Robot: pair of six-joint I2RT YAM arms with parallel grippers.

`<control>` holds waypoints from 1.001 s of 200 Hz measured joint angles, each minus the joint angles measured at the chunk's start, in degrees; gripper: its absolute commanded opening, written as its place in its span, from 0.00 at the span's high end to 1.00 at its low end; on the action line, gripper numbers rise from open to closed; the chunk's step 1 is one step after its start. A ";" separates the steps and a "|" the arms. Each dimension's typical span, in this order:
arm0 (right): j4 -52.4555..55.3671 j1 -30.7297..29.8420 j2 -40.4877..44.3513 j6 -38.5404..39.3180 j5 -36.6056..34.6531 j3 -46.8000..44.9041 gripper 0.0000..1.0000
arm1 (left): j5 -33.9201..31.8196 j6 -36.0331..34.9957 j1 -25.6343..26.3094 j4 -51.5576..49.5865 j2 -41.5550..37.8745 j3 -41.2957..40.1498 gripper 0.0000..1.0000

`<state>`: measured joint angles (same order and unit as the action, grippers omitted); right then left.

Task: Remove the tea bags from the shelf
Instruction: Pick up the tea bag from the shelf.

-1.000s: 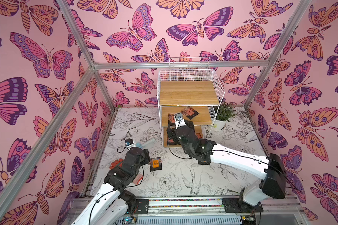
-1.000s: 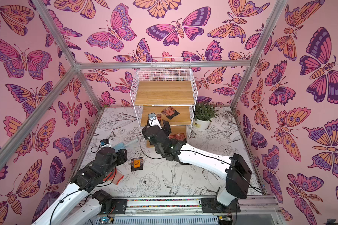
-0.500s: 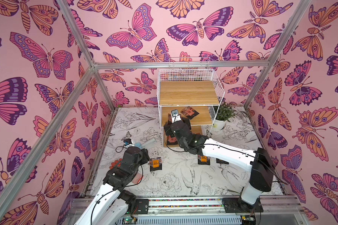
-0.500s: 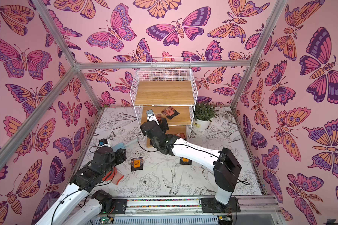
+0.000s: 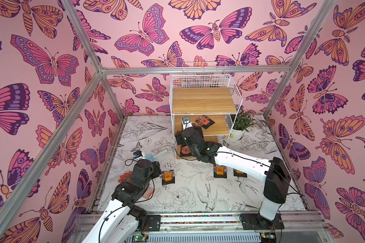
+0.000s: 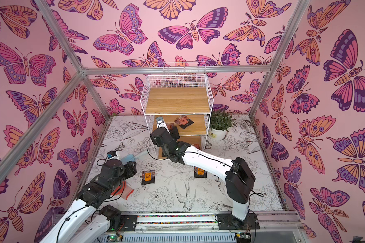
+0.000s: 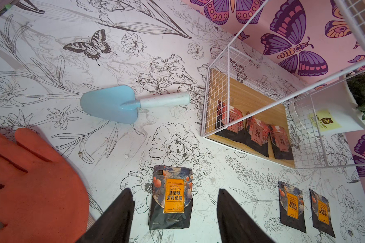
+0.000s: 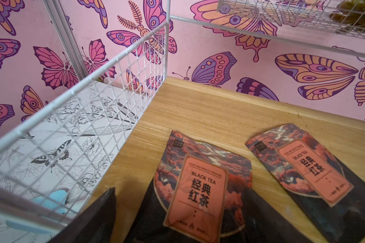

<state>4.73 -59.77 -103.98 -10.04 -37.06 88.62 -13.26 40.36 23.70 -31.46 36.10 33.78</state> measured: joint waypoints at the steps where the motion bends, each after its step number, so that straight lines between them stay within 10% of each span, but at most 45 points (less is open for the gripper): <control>1: 0.07 0.00 -0.02 -0.02 0.00 0.04 0.09 | 0.00 0.00 -0.02 0.00 0.00 -0.02 0.34; 200: 5.16 1.86 3.08 -5.09 6.93 -1.09 1.00 | -0.20 0.37 -0.13 -0.28 -2.60 -0.79 0.37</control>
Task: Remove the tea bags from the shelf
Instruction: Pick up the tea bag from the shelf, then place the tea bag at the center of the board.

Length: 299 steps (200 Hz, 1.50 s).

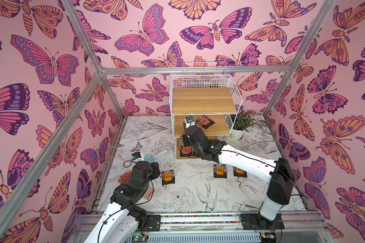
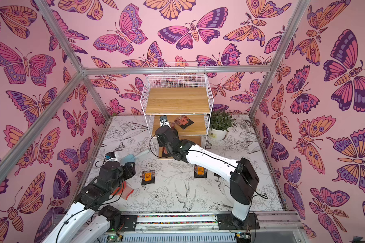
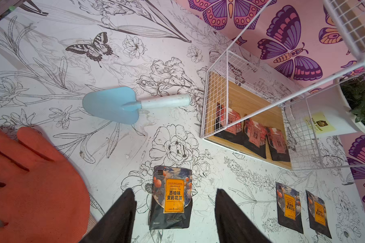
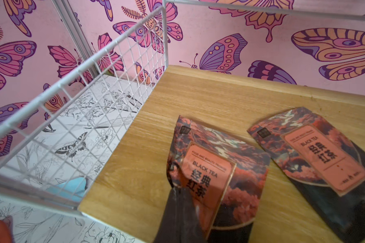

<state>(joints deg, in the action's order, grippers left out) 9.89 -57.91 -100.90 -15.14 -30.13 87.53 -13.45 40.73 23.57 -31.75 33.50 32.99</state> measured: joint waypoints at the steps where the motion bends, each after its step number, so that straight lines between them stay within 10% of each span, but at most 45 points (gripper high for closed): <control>1: 0.07 0.02 0.09 0.00 0.07 -0.07 1.00 | 0.00 0.02 0.00 -0.02 0.00 0.00 0.37; 197: 16.98 -10.75 21.27 -6.71 6.19 -15.96 1.00 | -1.29 0.20 -0.04 -4.42 -2.86 1.46 0.37; 299: 15.50 -11.87 -1.14 -15.13 14.78 -18.73 1.00 | -0.79 -2.84 -0.33 -5.29 3.21 4.63 0.34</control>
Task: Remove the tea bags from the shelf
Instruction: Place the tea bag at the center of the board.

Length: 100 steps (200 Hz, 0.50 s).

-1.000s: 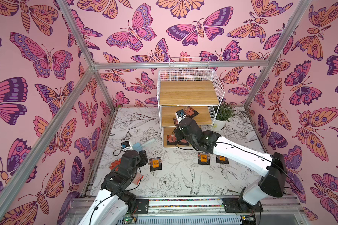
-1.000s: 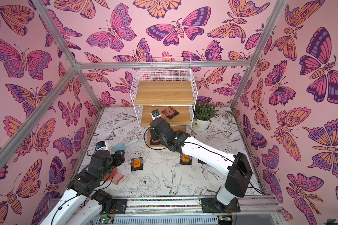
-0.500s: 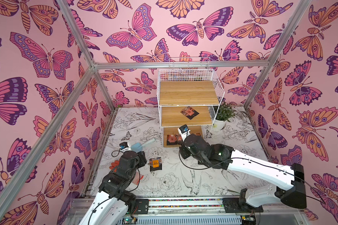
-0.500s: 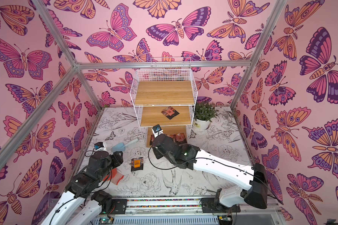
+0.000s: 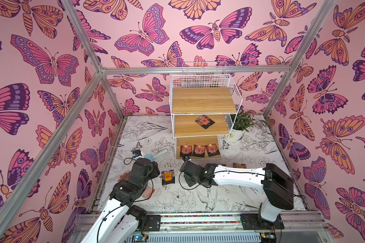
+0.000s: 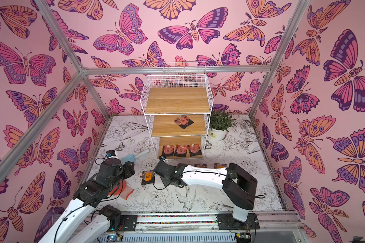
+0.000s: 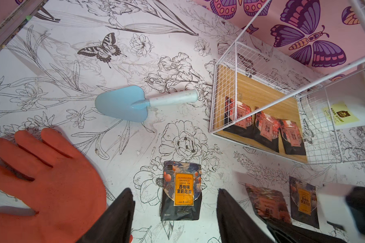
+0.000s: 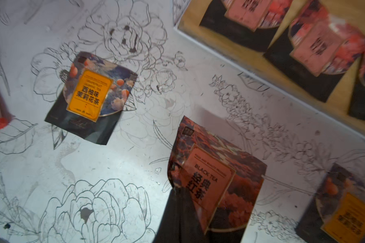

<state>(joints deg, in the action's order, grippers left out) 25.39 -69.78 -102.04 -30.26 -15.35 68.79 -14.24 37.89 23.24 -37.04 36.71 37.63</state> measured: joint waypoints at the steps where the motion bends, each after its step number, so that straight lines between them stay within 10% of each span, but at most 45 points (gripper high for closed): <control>1: 0.00 0.00 -0.11 0.00 0.07 0.09 1.00 | 0.00 -0.02 -0.02 0.00 -0.02 0.00 0.34; 100: 2.89 1.05 -9.18 -0.70 7.23 9.11 1.00 | 0.11 -0.11 -0.55 -0.57 -2.21 -0.13 0.34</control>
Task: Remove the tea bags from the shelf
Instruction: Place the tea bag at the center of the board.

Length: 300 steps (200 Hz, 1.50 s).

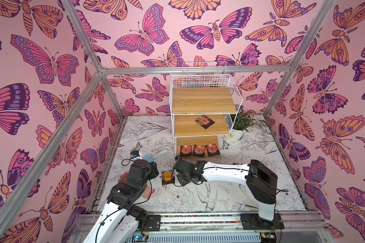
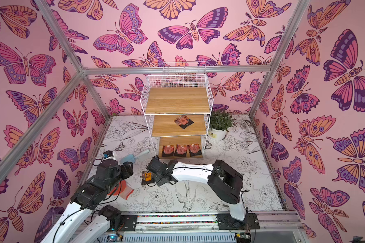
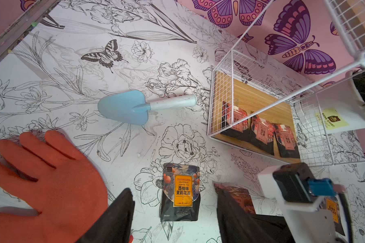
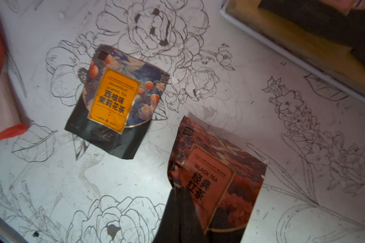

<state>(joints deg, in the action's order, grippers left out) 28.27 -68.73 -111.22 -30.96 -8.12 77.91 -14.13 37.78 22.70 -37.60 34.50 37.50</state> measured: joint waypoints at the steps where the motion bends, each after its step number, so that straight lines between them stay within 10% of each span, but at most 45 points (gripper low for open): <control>1: 0.11 0.04 -0.13 -0.13 0.07 0.02 1.00 | -0.02 0.00 -0.02 0.00 0.00 0.00 0.34; 110: 1.97 0.98 0.37 -0.72 1.70 0.72 0.45 | 0.00 0.02 -0.24 -0.42 -0.17 -0.02 0.34; 300: -2.67 10.51 2.36 -8.28 12.76 -8.44 0.38 | 0.68 0.20 -0.24 -0.61 0.11 -0.02 0.34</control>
<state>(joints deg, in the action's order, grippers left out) 25.61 -58.22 -108.86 -39.24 4.64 69.47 -13.45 37.98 22.46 -38.22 34.61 37.47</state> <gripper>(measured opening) 0.614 0.658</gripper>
